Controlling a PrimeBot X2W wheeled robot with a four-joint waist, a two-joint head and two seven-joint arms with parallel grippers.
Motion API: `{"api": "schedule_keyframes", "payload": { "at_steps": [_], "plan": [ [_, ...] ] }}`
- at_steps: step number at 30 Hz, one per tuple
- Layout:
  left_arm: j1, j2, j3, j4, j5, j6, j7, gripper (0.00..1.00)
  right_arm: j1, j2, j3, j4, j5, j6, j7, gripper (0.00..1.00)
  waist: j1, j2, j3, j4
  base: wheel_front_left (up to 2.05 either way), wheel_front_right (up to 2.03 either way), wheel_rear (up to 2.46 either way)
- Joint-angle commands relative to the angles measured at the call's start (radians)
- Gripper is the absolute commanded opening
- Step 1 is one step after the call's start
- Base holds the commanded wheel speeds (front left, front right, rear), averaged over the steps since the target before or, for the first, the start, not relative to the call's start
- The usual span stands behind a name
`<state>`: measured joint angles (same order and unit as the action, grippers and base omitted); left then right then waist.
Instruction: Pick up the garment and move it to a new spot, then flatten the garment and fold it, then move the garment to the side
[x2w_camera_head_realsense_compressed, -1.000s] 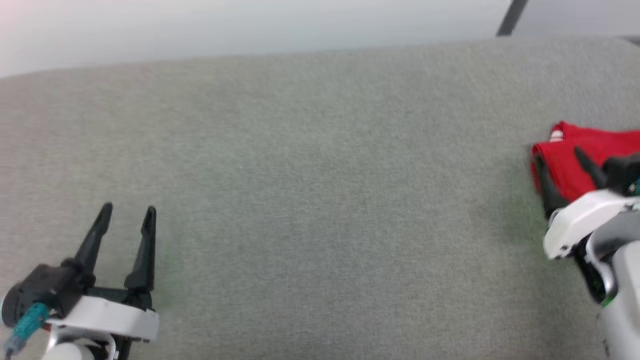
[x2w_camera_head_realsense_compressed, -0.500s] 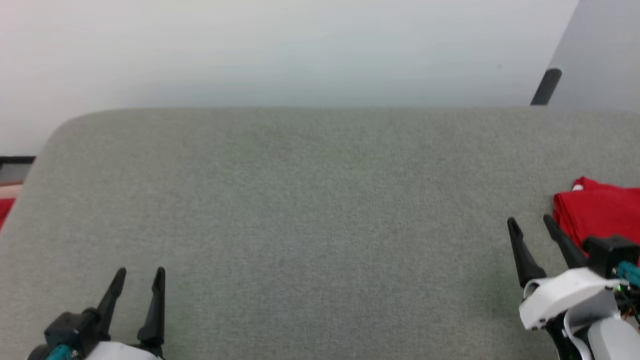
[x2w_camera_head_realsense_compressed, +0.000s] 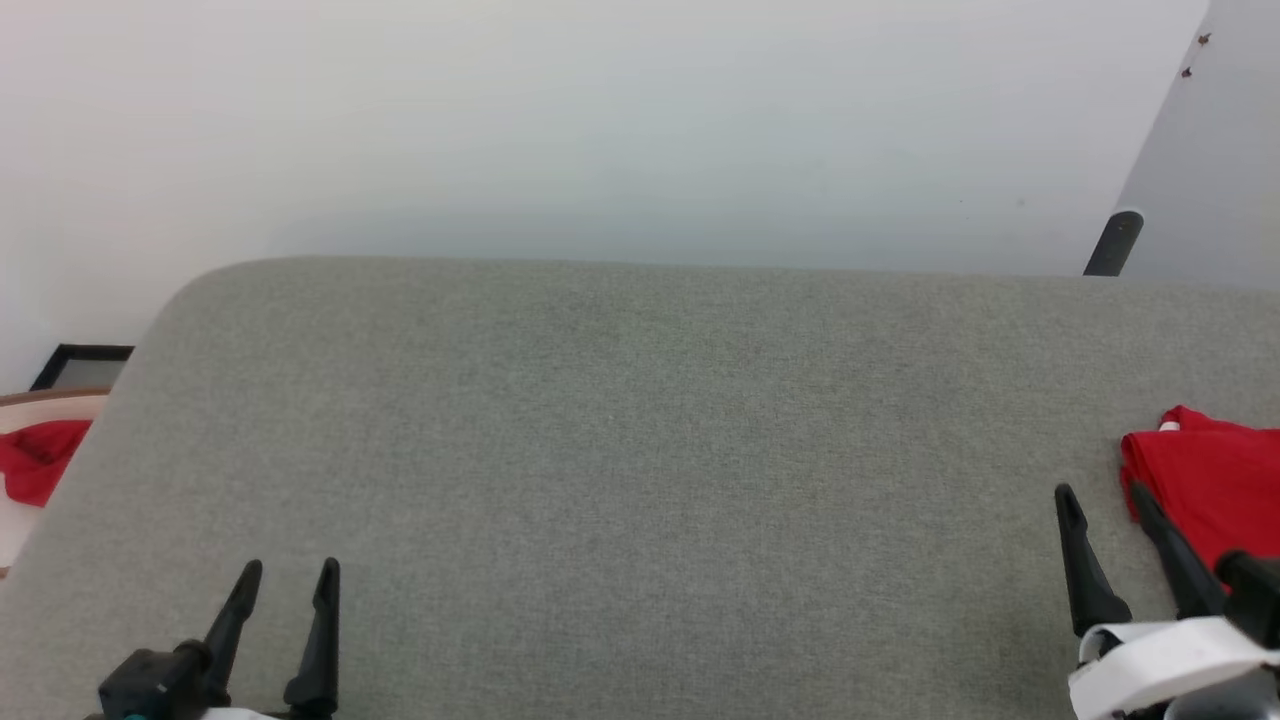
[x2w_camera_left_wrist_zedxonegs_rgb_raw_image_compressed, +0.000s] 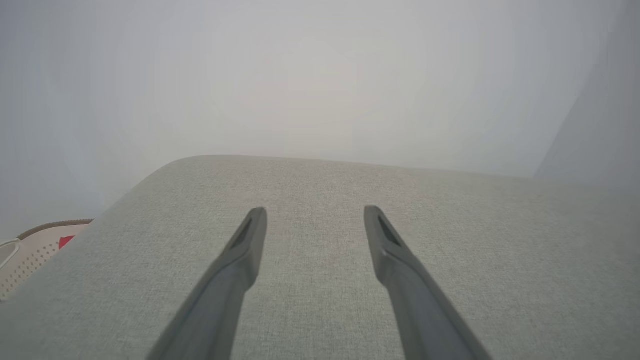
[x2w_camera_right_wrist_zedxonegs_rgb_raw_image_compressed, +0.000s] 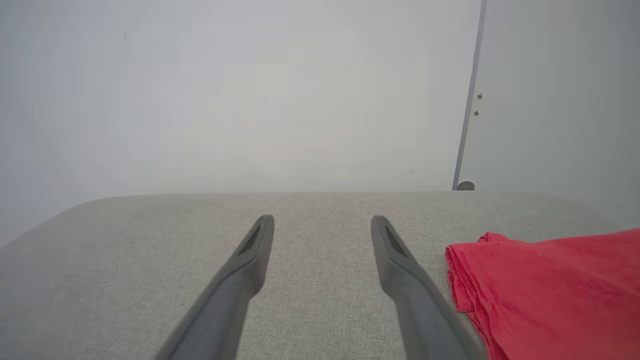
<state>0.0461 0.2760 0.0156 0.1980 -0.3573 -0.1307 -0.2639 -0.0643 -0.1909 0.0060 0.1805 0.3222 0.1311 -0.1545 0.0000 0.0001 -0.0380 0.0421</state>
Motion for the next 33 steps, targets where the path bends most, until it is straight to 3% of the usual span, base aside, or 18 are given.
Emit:
{"api": "schedule_keyframes", "payload": {
  "at_steps": [1, 14, 33],
  "plan": [
    [0.012, -0.002, 0.002, -0.009, -0.001, 0.001, 0.001, 1.0, 0.021, 0.007, -0.011, -0.017, -0.008, -0.001, 0.005, 1.0, 0.0, -0.0001, -0.003, 0.003, 0.0, 0.0, 0.0],
    [0.067, 0.011, 0.007, -0.058, -0.039, 0.001, 0.001, 1.0, 0.125, 0.059, -0.073, -0.152, -0.036, -0.001, 0.047, 1.0, 0.0, -0.0001, 0.005, -0.004, 0.0, 0.0, 0.0],
    [0.053, 0.014, 0.0, -0.065, -0.018, 0.001, 0.001, 1.0, 0.129, 0.07, -0.075, -0.163, -0.038, -0.001, 0.047, 1.0, 0.0, -0.0001, 0.013, -0.007, 0.0, 0.0, 0.0]
  ]
}}
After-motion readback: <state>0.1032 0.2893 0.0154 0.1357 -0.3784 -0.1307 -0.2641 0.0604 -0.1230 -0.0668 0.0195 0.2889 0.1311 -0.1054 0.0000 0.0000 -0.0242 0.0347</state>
